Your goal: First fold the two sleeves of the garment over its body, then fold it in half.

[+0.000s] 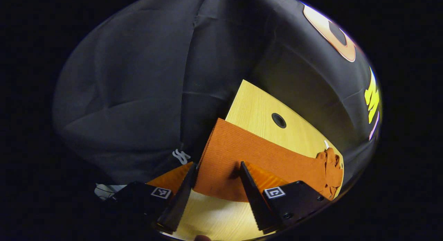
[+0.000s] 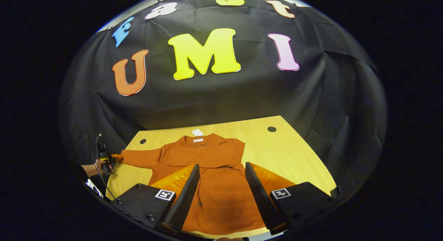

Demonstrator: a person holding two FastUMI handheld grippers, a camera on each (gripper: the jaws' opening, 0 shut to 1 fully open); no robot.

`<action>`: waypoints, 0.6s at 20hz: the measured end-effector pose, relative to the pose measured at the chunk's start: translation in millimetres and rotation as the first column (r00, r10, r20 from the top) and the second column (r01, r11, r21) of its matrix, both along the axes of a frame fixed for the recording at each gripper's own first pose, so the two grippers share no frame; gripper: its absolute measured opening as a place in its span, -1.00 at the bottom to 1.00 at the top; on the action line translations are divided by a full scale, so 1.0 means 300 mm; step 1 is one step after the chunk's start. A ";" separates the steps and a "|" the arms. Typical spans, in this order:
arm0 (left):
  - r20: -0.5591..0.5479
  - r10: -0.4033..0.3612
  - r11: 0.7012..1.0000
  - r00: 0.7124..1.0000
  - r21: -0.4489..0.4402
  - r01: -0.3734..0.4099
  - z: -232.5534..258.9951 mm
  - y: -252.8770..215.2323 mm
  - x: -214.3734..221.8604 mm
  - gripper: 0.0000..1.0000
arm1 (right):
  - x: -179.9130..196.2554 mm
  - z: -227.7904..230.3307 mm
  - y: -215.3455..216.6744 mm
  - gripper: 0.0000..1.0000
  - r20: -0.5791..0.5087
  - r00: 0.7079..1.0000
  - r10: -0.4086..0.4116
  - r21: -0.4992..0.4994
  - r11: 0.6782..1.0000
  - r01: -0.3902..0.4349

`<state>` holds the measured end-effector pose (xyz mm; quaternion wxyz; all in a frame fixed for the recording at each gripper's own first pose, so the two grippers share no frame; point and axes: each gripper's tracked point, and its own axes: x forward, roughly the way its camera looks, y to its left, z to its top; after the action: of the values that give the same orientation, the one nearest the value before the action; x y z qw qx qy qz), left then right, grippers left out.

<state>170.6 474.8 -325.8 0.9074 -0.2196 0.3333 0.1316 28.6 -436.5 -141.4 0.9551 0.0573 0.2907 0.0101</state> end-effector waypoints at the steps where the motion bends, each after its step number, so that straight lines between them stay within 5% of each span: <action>1: -0.002 0.016 1.000 1.000 0.011 -0.016 0.011 0.015 -0.003 0.46 | -0.003 0.002 0.000 0.71 0.004 1.000 0.008 -0.001 1.000 -0.008; 6: -0.013 0.097 0.993 0.995 0.062 -0.096 0.039 0.053 -0.037 -0.89 | -0.008 0.018 -0.026 0.72 0.022 1.000 0.013 -0.010 1.000 -0.013; 12: 0.064 0.031 1.000 0.997 0.002 -0.031 0.179 -0.095 -0.002 -0.94 | -0.025 0.037 -0.061 0.70 0.055 0.998 0.012 0.020 1.000 -0.013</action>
<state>170.1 446.5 -272.2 0.9158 -0.2274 0.3004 0.1391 21.2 -454.8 -130.3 0.9620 0.0648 0.2646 0.0204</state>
